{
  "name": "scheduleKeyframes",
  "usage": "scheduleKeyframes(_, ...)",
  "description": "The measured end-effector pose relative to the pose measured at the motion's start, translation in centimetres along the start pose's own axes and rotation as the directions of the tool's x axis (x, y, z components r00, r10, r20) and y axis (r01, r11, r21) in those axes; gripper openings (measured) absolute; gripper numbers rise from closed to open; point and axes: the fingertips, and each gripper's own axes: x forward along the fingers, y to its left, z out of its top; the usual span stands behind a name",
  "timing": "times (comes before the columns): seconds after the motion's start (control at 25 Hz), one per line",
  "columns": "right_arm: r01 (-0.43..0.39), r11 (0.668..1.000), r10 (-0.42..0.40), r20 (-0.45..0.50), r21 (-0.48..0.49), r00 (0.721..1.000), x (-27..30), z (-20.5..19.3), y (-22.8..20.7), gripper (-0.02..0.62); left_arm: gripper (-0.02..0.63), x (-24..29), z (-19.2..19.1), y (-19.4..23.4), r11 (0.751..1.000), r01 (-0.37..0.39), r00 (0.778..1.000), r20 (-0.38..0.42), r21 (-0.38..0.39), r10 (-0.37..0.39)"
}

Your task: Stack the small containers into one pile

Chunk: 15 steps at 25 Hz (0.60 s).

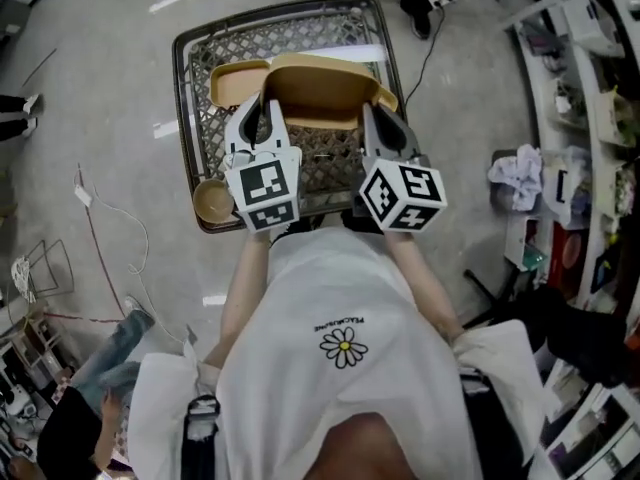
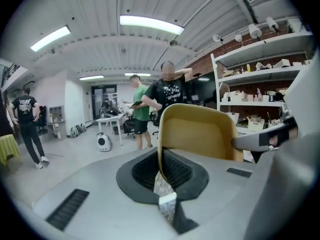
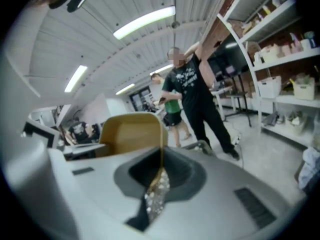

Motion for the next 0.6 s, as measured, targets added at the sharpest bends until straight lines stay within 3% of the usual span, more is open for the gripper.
scheduleKeyframes(0.2,0.024,0.999,-0.021,0.100,-0.025,0.995,-2.0,3.2,-0.3,0.044,0.029,0.0,3.2,-1.5,0.999,0.049,0.997,0.058,-0.018,-0.048)
scheduleKeyframes(0.36,0.044,0.999,-0.043,0.107,-0.010,0.993,-2.1,3.7,-1.4,0.044,0.029,0.9,3.8,-2.6,0.997,0.078,0.995,0.064,0.008,-0.078)
scheduleKeyframes(0.48,0.067,0.997,-0.067,0.019,0.034,0.998,-1.2,2.9,-3.5,0.044,0.029,3.3,2.7,-3.9,0.988,0.151,0.989,-0.017,0.023,-0.150)
scheduleKeyframes(0.6,0.091,0.977,-0.058,-0.169,0.191,0.984,0.9,0.7,-6.7,0.044,0.031,7.2,0.3,-5.8,0.968,0.245,0.954,-0.186,0.043,-0.233)
